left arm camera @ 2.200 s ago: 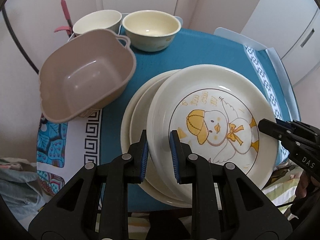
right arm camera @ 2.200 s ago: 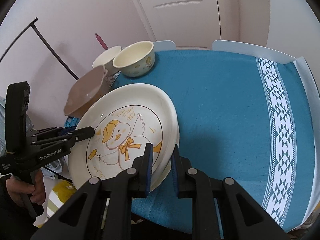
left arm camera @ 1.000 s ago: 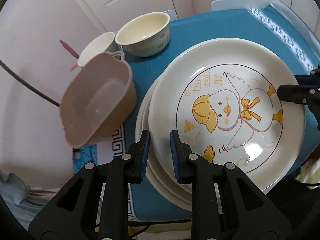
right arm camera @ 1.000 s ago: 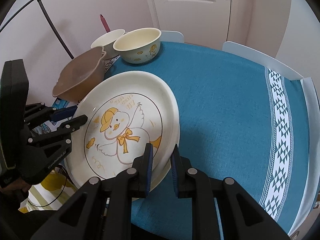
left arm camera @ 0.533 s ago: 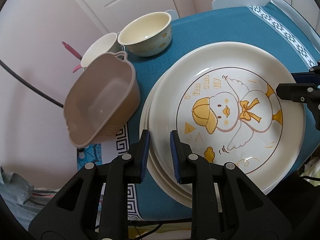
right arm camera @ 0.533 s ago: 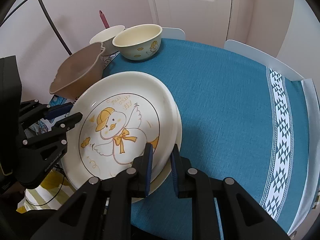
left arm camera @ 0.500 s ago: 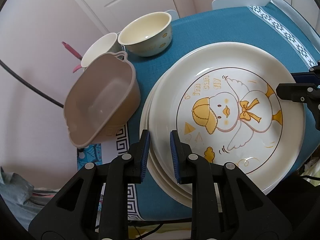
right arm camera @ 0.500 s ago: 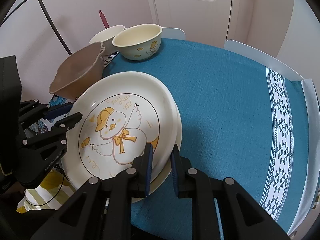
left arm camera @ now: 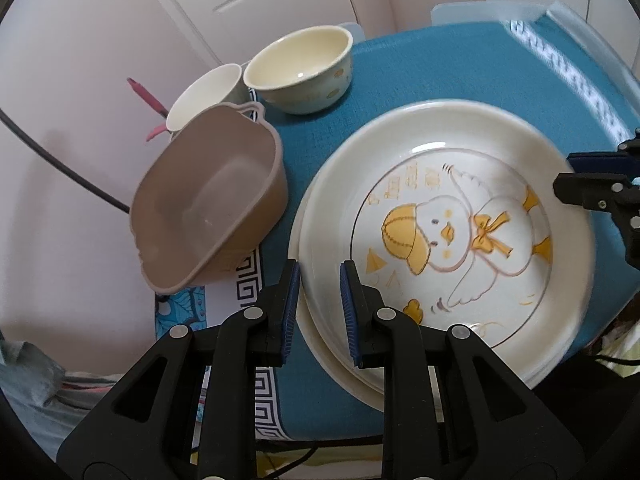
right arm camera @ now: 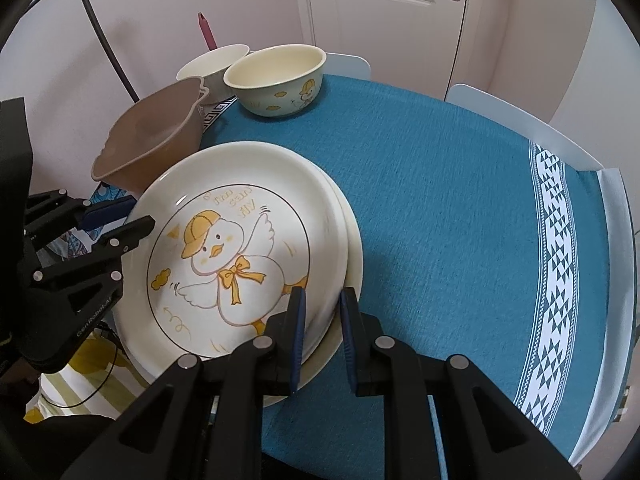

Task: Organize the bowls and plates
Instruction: 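Open both grippers and move them to the beige square bowl rim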

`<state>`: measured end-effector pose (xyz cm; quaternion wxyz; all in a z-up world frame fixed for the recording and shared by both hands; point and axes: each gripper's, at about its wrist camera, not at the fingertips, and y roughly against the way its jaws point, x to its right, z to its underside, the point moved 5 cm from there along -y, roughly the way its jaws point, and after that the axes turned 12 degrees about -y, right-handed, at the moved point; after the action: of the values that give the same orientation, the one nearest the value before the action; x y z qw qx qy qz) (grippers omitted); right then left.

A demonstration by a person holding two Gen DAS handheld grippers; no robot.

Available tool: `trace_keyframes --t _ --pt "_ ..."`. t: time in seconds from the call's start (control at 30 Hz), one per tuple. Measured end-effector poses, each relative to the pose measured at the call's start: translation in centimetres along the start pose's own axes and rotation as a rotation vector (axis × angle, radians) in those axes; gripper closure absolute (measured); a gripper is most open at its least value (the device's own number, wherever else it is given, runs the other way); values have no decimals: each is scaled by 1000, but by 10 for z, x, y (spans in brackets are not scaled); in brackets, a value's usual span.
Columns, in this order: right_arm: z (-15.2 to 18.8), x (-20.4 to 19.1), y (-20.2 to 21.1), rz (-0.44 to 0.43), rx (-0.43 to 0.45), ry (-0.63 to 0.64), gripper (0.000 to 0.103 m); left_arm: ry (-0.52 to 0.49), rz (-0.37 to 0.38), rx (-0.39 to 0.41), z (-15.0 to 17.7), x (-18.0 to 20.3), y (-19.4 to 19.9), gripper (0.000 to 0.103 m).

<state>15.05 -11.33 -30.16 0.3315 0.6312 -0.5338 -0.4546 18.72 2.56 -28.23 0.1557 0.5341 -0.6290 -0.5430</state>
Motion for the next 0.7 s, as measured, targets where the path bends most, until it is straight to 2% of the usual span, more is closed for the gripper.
trace_keyframes --t 0.13,0.23,0.27,0.3,0.33,0.37,0.4,0.47,0.5,0.53,0.57,0.7 --pt "-18 -7 17 -53 47 3 87 76 41 73 -9 -19 17 84" --pt "-39 -20 24 -106 68 30 87 173 64 119 -13 -44 27 83" --pt "-45 -24 26 -132 73 35 87 215 64 126 -13 -55 29 75" --pt "-53 -29 27 -161 76 40 87 266 65 129 -12 -68 31 48" --pt "-61 -35 28 -193 72 50 87 314 63 129 -10 -81 31 30" --pt "-66 -40 28 -215 68 60 87 362 51 135 -7 -94 31 3" --pt "-74 -47 27 -238 66 76 85 399 40 148 -4 -104 32 0" --pt "-86 -58 23 -262 62 98 64 463 35 146 3 -121 29 0" --pt "-92 -64 19 -282 51 108 35 501 30 119 9 -132 22 0" --pt "-98 -69 14 -301 42 114 11 531 28 98 14 -139 16 0" --pt "-101 -74 10 -309 34 118 7 564 31 80 19 -146 10 0" --pt "-113 -101 -26 -306 -91 176 7 705 96 27 44 -167 -19 0"
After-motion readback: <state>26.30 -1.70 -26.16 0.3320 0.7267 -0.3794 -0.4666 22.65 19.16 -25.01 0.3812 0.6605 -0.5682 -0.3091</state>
